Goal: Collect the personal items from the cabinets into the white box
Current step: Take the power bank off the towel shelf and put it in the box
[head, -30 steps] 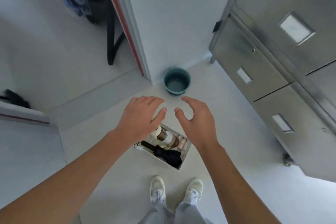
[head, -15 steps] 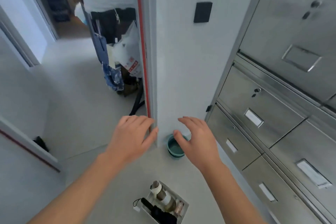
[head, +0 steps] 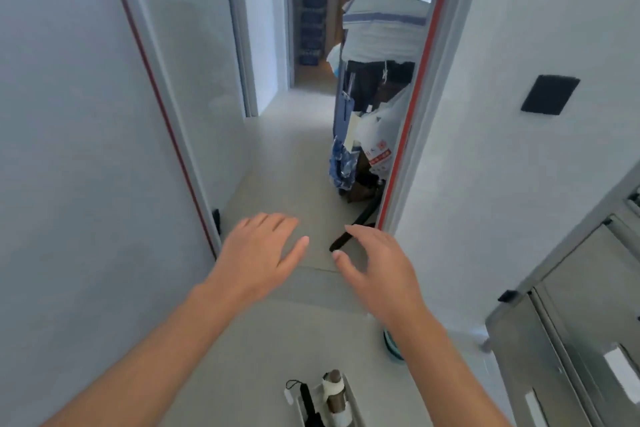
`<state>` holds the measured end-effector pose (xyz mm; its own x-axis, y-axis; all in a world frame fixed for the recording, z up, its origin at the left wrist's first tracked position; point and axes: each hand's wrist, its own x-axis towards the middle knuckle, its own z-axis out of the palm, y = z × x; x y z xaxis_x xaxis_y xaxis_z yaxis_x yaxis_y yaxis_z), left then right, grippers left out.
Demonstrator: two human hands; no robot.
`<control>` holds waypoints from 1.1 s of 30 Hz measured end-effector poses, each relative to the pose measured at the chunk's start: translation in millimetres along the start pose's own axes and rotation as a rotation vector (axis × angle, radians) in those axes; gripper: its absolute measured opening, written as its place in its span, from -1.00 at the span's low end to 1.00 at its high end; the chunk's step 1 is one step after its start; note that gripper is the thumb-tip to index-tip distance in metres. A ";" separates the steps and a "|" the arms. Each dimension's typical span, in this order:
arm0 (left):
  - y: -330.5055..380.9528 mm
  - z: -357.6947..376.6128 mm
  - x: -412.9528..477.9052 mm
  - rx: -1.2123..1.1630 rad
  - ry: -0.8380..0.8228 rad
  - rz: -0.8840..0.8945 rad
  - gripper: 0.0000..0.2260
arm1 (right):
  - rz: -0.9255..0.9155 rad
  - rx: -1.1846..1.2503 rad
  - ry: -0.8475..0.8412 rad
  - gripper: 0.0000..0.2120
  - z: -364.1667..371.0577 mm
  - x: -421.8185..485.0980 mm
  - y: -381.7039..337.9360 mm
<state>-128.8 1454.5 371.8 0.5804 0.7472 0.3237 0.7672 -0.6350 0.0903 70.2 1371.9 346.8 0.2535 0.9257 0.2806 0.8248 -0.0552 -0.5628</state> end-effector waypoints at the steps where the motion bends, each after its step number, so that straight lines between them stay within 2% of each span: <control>1: -1.4 -1.2 -15.3 0.009 -0.002 -0.058 -0.52 | -0.037 0.016 -0.044 -0.51 7.6 -1.1 -3.4; 8: -27.2 -45.4 -149.5 0.119 -0.048 -0.463 -0.48 | -0.301 0.157 -0.272 -0.56 58.4 -27.6 -78.8; 14: -49.7 -125.3 -292.9 0.241 0.096 -0.793 -0.48 | -0.626 0.253 -0.410 -0.56 82.9 -80.2 -208.2; 22: -55.5 -223.9 -512.5 0.386 0.142 -1.159 -0.47 | -0.933 0.360 -0.554 -0.54 123.2 -217.0 -377.3; 28: -49.0 -282.9 -645.1 0.462 0.193 -1.322 -0.48 | -1.074 0.488 -0.672 -0.53 145.5 -333.4 -484.6; 33: -51.8 -331.0 -704.6 0.521 0.191 -1.333 -0.47 | -1.129 0.535 -0.699 -0.54 150.3 -382.1 -545.0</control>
<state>-667.9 896.1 450.8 -0.6464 0.6519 0.3964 0.7331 0.6746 0.0861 -552.1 1104.5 429.4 -0.8243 0.3772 0.4222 0.0871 0.8213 -0.5639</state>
